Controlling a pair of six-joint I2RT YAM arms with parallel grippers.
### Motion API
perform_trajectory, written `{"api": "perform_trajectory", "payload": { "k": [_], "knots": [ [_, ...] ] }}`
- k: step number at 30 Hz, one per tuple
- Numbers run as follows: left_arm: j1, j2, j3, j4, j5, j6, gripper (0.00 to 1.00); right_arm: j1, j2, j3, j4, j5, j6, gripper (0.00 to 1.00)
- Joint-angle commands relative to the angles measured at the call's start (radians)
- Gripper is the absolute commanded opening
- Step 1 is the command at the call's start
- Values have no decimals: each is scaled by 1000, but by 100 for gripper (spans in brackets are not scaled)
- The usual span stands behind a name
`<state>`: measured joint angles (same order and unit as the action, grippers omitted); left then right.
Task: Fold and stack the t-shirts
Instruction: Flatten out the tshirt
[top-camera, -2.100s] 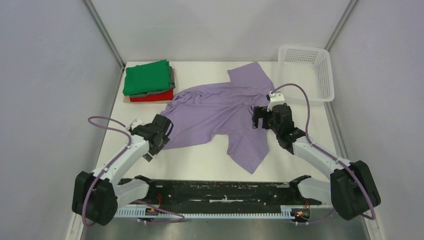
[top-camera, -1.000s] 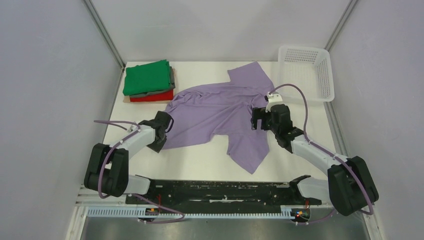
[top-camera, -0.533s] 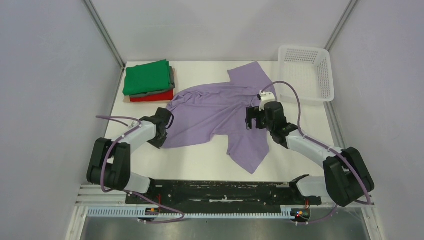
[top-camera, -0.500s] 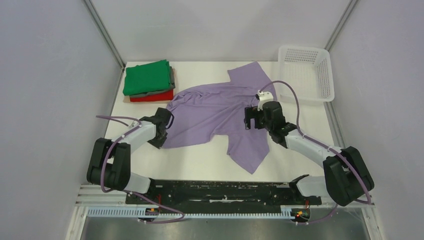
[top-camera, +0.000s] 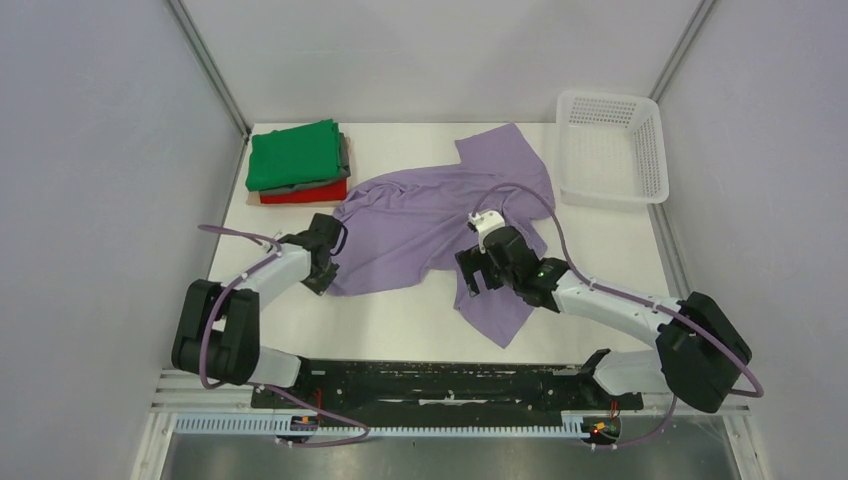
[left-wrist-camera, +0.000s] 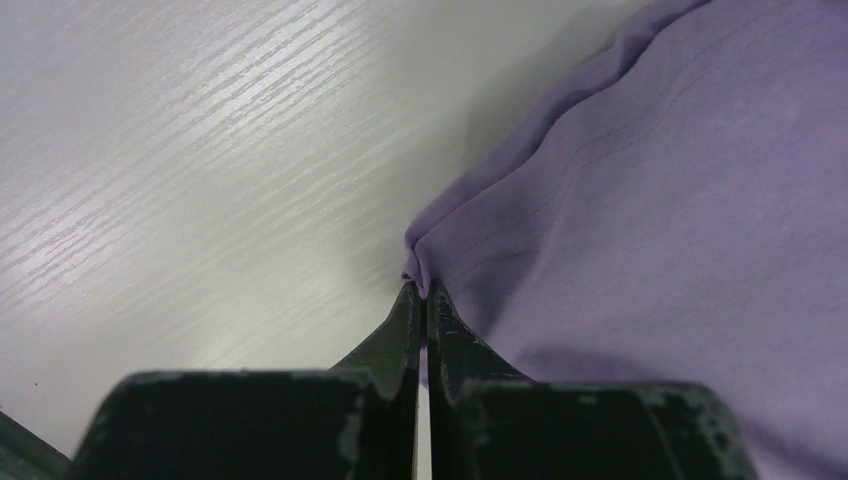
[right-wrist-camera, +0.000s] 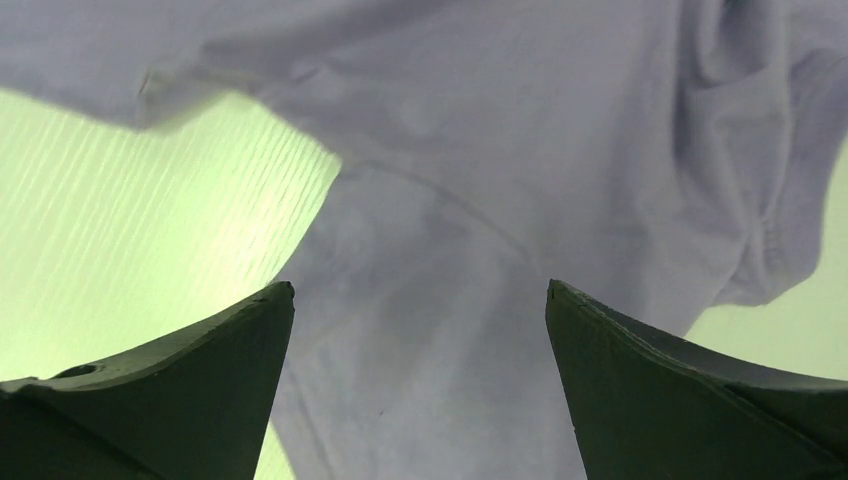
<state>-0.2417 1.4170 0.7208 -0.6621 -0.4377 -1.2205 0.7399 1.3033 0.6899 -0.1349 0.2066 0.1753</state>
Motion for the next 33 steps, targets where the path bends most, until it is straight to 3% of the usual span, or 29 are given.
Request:
{"api": "perform_trajectory", "payload": {
  "k": [1,4,12,14,22,33],
  "knots": [
    [2,-46,-10,58,31,62,2,90,-61,-18,-148,50,44,99],
    [2,-63,-15,70,47,100,2,169,-69,-40,-262,104,64,97],
    [2,-152,-55,61,1,116,2,285,-41,-126,-312,116,144,66],
    [2,-165,-58,59,-9,118,2,299,-38,-131,-311,118,153,62],
    [2,-204,-62,42,-26,154,2,323,-65,-87,-400,154,162,65],
    [2,-280,-69,22,-31,180,2,323,-80,-116,-342,8,103,65]
  ]
}}
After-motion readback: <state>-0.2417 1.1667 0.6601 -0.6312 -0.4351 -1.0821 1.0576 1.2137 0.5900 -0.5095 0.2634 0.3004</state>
